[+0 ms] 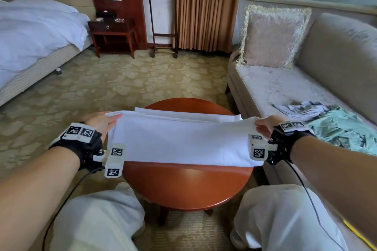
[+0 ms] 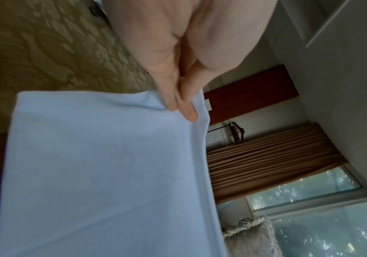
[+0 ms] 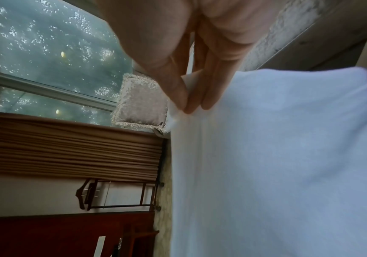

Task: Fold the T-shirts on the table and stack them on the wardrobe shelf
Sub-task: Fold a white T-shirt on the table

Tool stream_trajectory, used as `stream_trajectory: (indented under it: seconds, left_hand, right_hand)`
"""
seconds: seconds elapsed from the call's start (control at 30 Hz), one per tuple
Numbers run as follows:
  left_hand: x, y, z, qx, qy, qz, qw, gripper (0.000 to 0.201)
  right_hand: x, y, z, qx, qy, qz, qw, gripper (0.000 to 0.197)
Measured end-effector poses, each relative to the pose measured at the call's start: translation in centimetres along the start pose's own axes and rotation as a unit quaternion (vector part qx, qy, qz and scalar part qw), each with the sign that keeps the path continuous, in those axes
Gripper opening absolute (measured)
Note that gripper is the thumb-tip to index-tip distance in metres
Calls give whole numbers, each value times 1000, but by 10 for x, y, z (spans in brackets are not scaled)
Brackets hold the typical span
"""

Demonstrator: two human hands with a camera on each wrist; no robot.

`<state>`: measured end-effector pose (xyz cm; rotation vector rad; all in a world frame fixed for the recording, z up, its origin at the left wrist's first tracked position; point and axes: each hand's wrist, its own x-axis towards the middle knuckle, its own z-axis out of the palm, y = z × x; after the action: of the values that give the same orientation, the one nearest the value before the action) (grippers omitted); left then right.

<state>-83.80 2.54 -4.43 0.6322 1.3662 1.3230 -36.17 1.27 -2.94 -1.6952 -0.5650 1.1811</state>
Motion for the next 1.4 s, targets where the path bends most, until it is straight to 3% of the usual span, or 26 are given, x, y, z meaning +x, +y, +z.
stream_trajectory:
  seconds: [0.1, 0.27, 0.4, 0.53, 0.63, 0.77, 0.87, 1.0, 1.07, 1.13, 1.2, 1.3, 1.4]
  left_hand:
    - [6, 7, 13, -64, 18, -28, 997, 23]
    - [33, 10, 9, 69, 67, 35, 995, 22]
    - [63, 11, 14, 143, 120, 20, 982, 13]
    - [88, 10, 19, 188, 102, 14, 977, 22]
    - [103, 12, 23, 208, 80, -18, 975, 15]
    - [126, 10, 24, 233, 60, -69, 968, 12]
    - [137, -1, 32, 218, 65, -73, 971, 14]
    - [129, -8, 49, 203, 88, -92, 971, 11]
    - [124, -5, 51, 199, 96, -63, 973, 22]
    - [111, -6, 54, 235, 108, 11, 966, 24]
    - [88, -12, 64, 290, 89, 72, 950, 23]
    - [60, -30, 86, 376, -20, 81, 923, 22]
    - [43, -43, 97, 501, -108, 45, 858, 37]
  right_hand:
    - [21, -3, 8, -17, 29, -3, 999, 9]
    - [49, -11, 18, -51, 52, 17, 997, 26]
    - [72, -14, 27, -112, 62, 19, 992, 16]
    - [101, -15, 27, -136, 69, 30, 988, 25]
    - [117, -16, 32, -161, 17, 35, 986, 25]
    - [122, -18, 44, -226, 4, 23, 974, 28]
    - [126, -14, 48, -287, 30, 35, 957, 35]
    - [137, -5, 51, -231, 23, 58, 971, 25]
    - [130, -10, 53, -230, 62, 60, 969, 24]
    - [115, -15, 57, -227, 67, 60, 970, 24]
    - [102, -19, 60, -253, 58, 68, 963, 27]
    - [79, -18, 68, -302, 20, 71, 950, 21]
    - [50, -8, 77, -386, -28, 76, 919, 23]
